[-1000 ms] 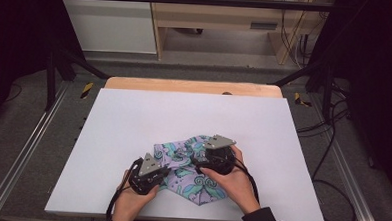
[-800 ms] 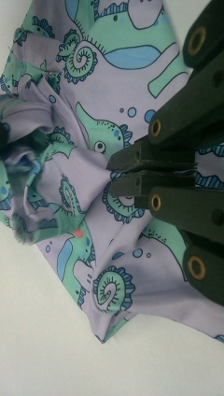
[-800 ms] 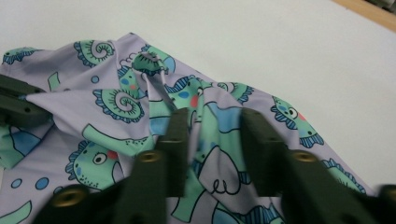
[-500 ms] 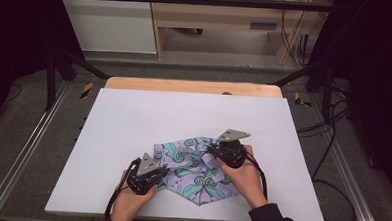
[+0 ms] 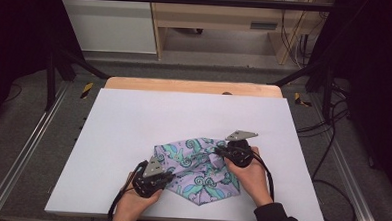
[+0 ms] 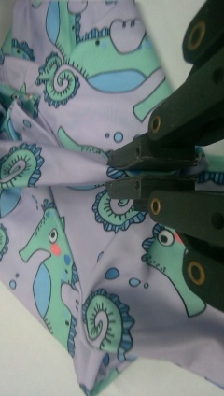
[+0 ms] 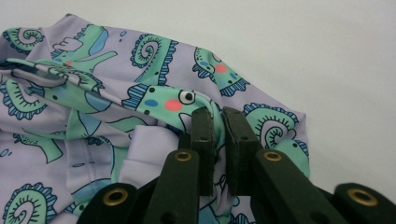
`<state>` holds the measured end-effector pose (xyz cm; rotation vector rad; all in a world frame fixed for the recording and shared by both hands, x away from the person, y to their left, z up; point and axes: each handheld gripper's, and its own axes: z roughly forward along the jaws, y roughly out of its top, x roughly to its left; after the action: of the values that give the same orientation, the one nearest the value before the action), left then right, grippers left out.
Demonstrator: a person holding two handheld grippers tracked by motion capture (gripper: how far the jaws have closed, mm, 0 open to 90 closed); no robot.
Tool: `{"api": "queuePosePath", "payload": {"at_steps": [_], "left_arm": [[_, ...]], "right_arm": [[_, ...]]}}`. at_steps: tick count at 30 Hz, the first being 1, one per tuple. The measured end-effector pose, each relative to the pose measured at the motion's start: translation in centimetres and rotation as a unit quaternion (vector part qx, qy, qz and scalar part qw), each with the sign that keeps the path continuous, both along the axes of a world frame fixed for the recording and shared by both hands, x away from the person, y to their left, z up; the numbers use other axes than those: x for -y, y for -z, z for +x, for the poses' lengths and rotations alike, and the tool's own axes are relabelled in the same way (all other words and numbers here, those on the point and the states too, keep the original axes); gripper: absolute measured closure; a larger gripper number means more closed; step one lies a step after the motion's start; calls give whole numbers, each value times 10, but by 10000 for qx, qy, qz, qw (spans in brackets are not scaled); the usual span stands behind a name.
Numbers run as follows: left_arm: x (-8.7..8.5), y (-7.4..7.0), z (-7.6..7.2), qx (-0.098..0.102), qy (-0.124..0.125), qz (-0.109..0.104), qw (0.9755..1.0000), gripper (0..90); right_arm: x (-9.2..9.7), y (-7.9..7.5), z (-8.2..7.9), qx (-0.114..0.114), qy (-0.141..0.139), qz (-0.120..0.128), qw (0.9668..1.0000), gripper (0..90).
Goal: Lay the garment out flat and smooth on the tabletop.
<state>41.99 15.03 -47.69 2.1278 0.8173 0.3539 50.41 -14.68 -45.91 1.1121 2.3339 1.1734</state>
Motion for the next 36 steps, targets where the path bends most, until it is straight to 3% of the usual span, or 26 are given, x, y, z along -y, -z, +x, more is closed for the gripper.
{"api": "queuePosePath", "payload": {"at_steps": [5, 9, 12, 15, 20, 26, 29, 32, 34, 36], "left_arm": [[5, -2, -5, -185, 238, -117, 9995, 873], [7, -2, -4, -26, 152, -101, 9998, 848], [6, -2, -3, 215, -9, -100, 9997, 738], [6, -2, -2, 322, -96, -176, 9993, 630], [8, 1, 3, 287, -75, -217, 9993, 528], [16, 4, 18, 128, -36, -188, 9997, 513], [22, 7, 20, -101, 41, -154, 9998, 540], [27, 6, 17, -92, 100, -61, 9999, 658], [28, 3, 16, -9, 118, -75, 9999, 784], [27, -3, 15, 158, 102, -112, 9998, 851]], "right_arm": [[4, 2, 1, -43, 41, 35, 10000, 835], [4, 1, 0, -46, 12, 88, 10000, 816], [4, -1, -2, 1, 35, 140, 9999, 689], [6, -6, -7, 40, 55, 197, 9998, 573], [16, -12, -28, 230, 30, 225, 9995, 452], [41, -10, -65, 489, 120, 438, 9978, 347], [55, -6, -82, 681, 266, 606, 9955, 312], [63, 2, -91, 813, 447, 803, 9924, 305], [64, 6, -92, 750, 482, 827, 9926, 299], [62, 8, -92, 735, 480, 789, 9930, 294]]}}
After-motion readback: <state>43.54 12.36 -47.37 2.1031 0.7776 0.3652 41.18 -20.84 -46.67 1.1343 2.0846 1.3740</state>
